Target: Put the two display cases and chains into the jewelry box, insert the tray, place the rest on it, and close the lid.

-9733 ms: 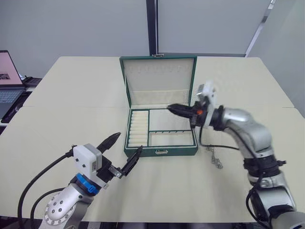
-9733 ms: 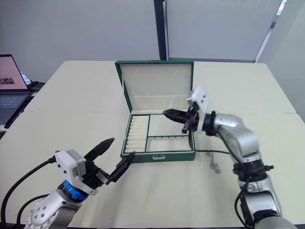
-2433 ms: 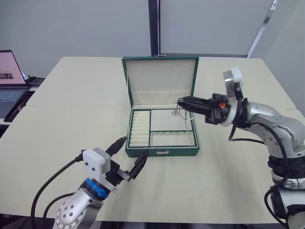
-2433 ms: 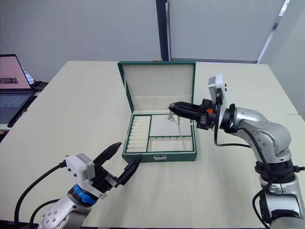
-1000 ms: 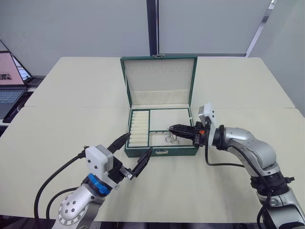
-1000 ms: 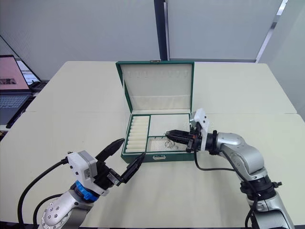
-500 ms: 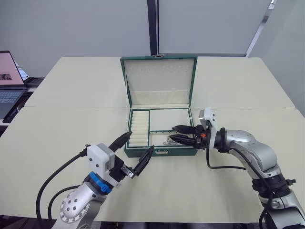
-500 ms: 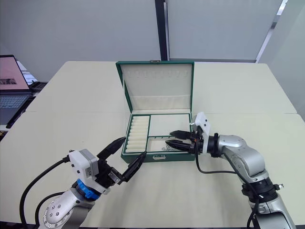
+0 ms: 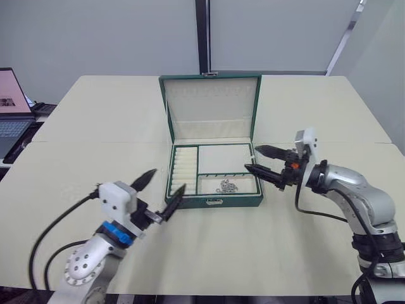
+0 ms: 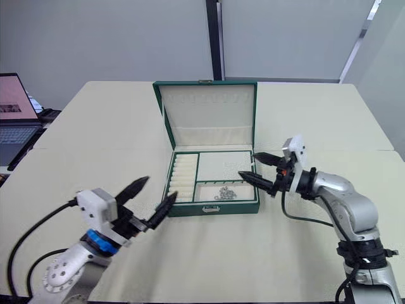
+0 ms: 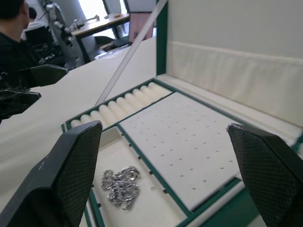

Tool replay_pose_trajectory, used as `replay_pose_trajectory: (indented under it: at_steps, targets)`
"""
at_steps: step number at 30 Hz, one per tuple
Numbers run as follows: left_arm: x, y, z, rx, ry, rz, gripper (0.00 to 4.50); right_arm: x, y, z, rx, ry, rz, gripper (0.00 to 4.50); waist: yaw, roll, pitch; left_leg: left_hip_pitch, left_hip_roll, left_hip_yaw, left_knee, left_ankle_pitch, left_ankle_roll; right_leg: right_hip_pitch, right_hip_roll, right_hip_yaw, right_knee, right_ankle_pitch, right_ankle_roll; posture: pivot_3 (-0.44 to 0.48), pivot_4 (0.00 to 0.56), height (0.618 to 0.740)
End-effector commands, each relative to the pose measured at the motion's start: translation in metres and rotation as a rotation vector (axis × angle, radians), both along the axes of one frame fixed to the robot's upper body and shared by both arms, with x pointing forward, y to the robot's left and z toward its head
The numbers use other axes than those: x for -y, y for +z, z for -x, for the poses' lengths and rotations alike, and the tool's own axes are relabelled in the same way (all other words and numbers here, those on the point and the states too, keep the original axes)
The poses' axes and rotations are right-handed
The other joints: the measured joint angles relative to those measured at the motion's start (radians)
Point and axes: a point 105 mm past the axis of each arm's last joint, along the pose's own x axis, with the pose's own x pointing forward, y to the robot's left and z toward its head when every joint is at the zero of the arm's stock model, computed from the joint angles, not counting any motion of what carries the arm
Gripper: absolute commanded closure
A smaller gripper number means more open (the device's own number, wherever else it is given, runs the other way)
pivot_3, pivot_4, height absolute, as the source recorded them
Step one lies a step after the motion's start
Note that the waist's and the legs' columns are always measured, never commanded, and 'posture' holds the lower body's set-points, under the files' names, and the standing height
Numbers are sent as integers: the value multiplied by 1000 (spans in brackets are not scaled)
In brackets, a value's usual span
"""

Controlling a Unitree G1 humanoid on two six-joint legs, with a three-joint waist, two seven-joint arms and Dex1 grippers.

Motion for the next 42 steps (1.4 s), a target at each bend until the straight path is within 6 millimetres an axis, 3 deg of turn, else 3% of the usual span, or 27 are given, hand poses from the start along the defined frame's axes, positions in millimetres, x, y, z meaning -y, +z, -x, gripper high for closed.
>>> replay_pose_trajectory:
  at_steps: [1,4,6,8,10,13,17,24,25,35,42]
  targets:
    - [-33,9,-6,29,80,-52,0,21,4,-7,55,-117,3,18,-1,0,0,0,0,0,0,0,0,0,0,0,0,0,0,0,150,740]
    - [-63,14,-21,41,154,-116,0,33,-9,-16,58,-231,2,18,1,-1,0,0,0,1,0,0,0,0,0,0,0,0,0,0,150,740]
    - [-77,6,-32,-1,179,-127,0,33,-17,-21,56,-278,-8,18,-1,0,0,1,0,1,0,0,0,0,0,0,1,0,0,0,150,740]
    - [-82,-7,-40,-54,176,-129,0,31,-24,-26,64,-318,-6,18,-4,0,0,1,0,1,0,1,-1,0,0,0,1,0,0,0,150,740]
    - [-82,-21,-51,-104,171,-102,0,25,-30,-29,63,-332,-22,407,-5,0,0,1,0,2,0,1,-2,-1,0,1,2,0,0,0,150,740]
    - [-74,-38,-66,-162,155,-50,628,22,-39,-34,63,-374,-25,1342,-5,0,0,1,0,2,0,1,-2,-2,0,1,2,0,0,0,150,740]
    - [-51,-57,-80,-199,87,-32,1879,14,-53,-35,58,-390,38,2602,-5,0,0,1,0,2,0,1,-3,-2,-1,1,2,0,0,0,150,740]
    - [-20,-64,-91,-219,-28,-21,4141,-1,-61,-24,45,-320,63,4393,-5,0,0,1,0,2,0,2,-3,-2,0,0,2,0,0,0,150,740]
    - [-18,-63,-93,-218,-40,-19,4453,-4,-61,-23,43,-304,60,4500,-5,0,0,1,0,2,0,2,-3,-2,-1,0,2,0,0,0,150,740]
    - [29,-61,-88,-251,-244,14,4483,-38,-59,-4,2,-132,24,4500,-5,0,0,1,0,2,0,2,-3,-2,-1,0,2,0,0,0,150,740]
    - [37,-61,-76,-276,-310,0,4483,-47,-62,13,-48,-46,12,4500,-5,0,0,1,0,1,0,2,-3,-2,-1,0,2,0,0,0,150,740]
